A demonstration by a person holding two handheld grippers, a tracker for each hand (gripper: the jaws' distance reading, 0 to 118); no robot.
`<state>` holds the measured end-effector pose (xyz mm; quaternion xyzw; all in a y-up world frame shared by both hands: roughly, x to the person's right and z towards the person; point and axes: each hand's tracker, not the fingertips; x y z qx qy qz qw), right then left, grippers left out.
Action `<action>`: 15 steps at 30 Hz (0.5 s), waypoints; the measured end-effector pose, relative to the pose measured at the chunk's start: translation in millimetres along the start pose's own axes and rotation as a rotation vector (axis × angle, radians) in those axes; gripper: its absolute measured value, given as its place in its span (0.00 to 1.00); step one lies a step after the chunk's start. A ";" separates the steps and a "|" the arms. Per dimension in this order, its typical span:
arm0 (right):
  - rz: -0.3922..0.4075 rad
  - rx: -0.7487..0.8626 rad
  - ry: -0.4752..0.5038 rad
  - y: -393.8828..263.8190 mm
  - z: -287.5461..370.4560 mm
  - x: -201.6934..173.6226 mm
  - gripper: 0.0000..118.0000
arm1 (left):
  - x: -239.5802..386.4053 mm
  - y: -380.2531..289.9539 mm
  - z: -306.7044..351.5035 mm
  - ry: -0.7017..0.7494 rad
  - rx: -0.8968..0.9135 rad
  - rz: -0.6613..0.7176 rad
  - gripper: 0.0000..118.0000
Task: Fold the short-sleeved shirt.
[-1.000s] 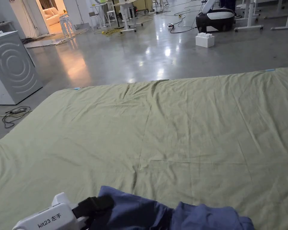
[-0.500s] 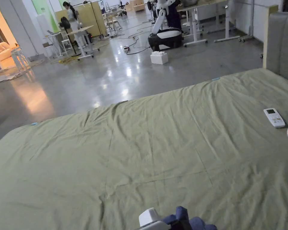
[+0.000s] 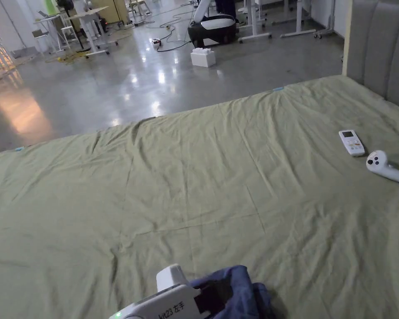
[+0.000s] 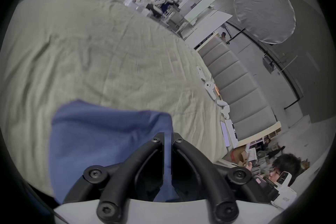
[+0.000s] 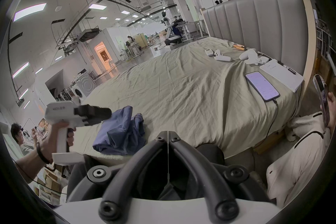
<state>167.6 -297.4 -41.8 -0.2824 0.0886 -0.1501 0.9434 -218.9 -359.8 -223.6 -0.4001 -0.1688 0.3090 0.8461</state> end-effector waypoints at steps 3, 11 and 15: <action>0.004 -0.002 -0.005 -1.2 8.3 2.0 0.01 | -16.0 -16.0 -49.2 -0.120 -0.109 0.133 0.03; 0.071 -0.081 -0.014 -1.6 -0.3 -1.4 0.01 | -3.0 -31.0 -79.2 0.017 -0.153 -0.009 0.00; 0.159 -0.186 0.067 5.4 -65.2 -33.9 0.01 | 1.4 -2.5 -33.0 -0.111 -0.067 0.015 0.00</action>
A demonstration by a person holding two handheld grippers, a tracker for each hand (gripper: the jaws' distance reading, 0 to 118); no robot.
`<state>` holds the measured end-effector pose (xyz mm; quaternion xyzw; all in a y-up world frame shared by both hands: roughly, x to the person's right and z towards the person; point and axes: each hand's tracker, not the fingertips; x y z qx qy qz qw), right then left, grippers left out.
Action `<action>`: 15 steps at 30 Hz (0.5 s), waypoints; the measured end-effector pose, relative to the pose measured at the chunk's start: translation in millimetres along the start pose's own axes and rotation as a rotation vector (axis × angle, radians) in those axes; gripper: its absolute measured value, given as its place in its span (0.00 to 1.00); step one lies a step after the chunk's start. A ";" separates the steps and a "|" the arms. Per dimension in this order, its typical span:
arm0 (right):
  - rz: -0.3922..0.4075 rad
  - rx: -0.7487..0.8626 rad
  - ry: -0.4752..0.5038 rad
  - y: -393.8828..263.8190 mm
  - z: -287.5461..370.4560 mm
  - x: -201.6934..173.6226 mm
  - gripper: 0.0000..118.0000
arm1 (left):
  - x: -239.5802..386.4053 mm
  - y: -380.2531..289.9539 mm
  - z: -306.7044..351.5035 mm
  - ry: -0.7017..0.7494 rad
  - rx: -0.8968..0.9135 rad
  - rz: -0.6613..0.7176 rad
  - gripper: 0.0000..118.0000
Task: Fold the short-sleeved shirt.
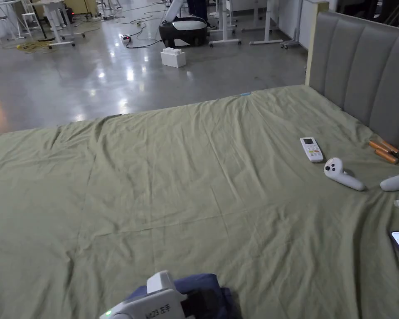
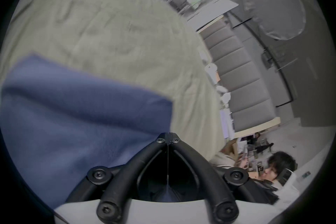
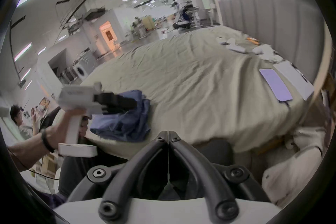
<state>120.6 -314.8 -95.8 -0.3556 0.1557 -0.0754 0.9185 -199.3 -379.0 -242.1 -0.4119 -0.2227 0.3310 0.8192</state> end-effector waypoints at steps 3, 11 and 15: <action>0.009 -0.032 0.134 24.8 -60.4 -26.2 0.01 | 6.6 17.6 59.7 -0.029 0.071 -0.124 0.00; 0.059 -0.380 0.004 50.8 -210.7 -54.7 0.01 | -56.6 20.4 148.0 0.071 0.114 -0.092 0.01; -0.080 -0.358 0.105 44.4 -206.7 -35.1 0.01 | -89.8 12.1 163.9 0.066 0.079 -0.064 0.28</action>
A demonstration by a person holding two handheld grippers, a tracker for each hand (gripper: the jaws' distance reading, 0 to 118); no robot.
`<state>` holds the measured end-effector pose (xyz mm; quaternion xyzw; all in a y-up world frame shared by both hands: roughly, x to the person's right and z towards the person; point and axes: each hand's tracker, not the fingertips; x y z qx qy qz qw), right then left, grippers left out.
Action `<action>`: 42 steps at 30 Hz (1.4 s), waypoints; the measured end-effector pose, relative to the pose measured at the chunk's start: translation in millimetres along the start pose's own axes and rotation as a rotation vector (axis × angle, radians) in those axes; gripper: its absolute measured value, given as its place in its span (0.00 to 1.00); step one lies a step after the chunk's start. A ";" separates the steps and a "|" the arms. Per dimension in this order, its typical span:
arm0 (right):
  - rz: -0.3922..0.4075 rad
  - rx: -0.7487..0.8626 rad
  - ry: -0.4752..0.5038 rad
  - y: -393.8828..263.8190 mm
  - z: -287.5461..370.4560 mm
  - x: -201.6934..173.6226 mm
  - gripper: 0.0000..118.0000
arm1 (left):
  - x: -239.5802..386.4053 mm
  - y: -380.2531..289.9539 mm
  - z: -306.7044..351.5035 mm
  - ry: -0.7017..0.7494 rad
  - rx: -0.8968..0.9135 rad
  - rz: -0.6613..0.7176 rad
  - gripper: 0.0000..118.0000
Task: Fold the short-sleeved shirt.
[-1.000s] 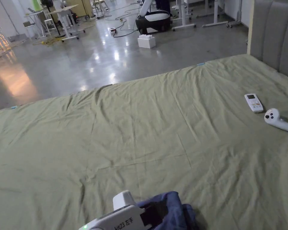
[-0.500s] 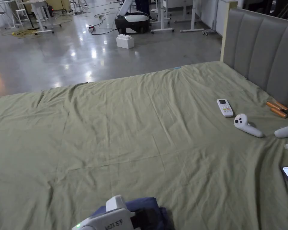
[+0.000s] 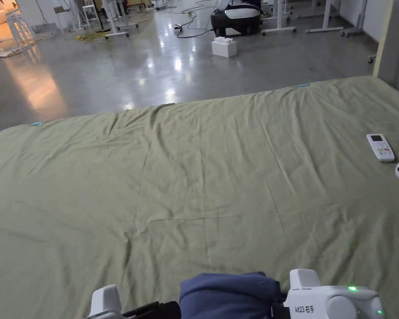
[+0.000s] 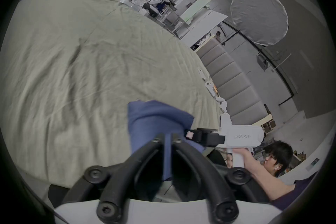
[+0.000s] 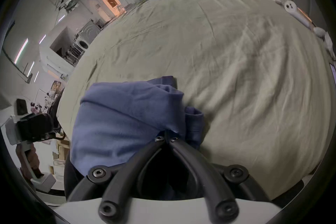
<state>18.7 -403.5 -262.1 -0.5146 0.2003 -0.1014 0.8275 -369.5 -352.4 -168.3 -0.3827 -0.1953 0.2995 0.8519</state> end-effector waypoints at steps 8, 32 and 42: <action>0.046 -0.026 -0.031 2.1 -4.0 -7.9 0.01 | -68.5 2.5 -40.9 -0.294 0.003 0.286 0.83; 0.064 0.269 -0.036 -21.8 26.1 -27.2 0.00 | -57.2 1.6 -106.1 -0.207 -0.146 0.304 0.22; 0.096 0.422 0.140 -32.0 97.2 -61.0 0.00 | -143.0 98.9 87.3 -0.022 0.053 0.229 0.22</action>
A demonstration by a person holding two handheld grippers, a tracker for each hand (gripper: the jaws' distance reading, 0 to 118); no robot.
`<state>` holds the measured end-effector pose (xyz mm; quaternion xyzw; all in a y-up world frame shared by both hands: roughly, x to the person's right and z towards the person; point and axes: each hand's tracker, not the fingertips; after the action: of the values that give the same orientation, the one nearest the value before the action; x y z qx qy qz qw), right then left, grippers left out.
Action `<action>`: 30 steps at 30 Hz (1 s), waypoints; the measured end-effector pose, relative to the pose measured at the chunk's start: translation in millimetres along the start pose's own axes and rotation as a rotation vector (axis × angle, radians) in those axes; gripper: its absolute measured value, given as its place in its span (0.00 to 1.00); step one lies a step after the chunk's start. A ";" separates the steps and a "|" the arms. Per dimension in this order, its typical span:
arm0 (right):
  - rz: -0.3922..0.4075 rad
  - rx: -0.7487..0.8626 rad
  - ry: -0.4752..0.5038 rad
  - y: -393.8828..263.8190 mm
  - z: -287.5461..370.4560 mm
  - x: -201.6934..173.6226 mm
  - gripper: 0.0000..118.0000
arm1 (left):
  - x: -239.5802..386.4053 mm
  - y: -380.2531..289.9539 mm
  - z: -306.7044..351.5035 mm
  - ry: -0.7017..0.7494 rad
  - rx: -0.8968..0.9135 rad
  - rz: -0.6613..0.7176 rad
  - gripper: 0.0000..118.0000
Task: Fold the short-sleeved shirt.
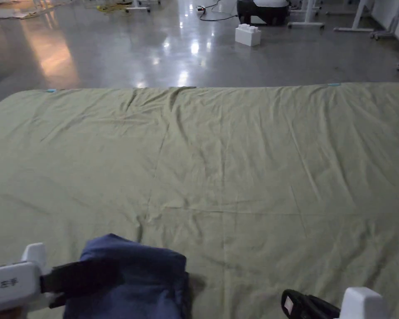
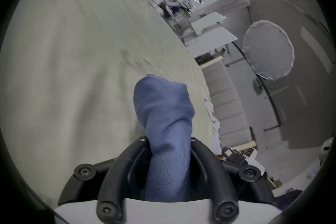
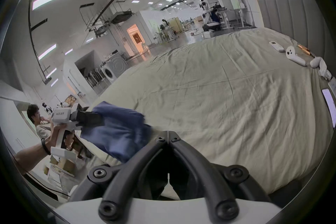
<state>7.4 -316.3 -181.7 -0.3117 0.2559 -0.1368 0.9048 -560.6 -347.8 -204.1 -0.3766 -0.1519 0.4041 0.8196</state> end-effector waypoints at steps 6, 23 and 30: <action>-0.030 -0.019 -0.022 -13.1 8.0 17.2 0.00 | -62.7 54.2 102.1 0.216 0.133 0.076 0.22; -0.146 0.113 -0.112 12.1 69.8 72.1 0.00 | -8.3 10.9 107.5 0.913 0.163 -0.318 0.70; -0.147 0.234 -0.151 28.0 127.4 69.8 0.00 | 146.5 -48.6 93.8 0.806 0.146 -0.748 0.70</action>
<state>137.8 -260.2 -139.9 -0.2312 0.1459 -0.2077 0.9392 -494.0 -206.6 -113.4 -0.3638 0.0788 -0.0811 0.9246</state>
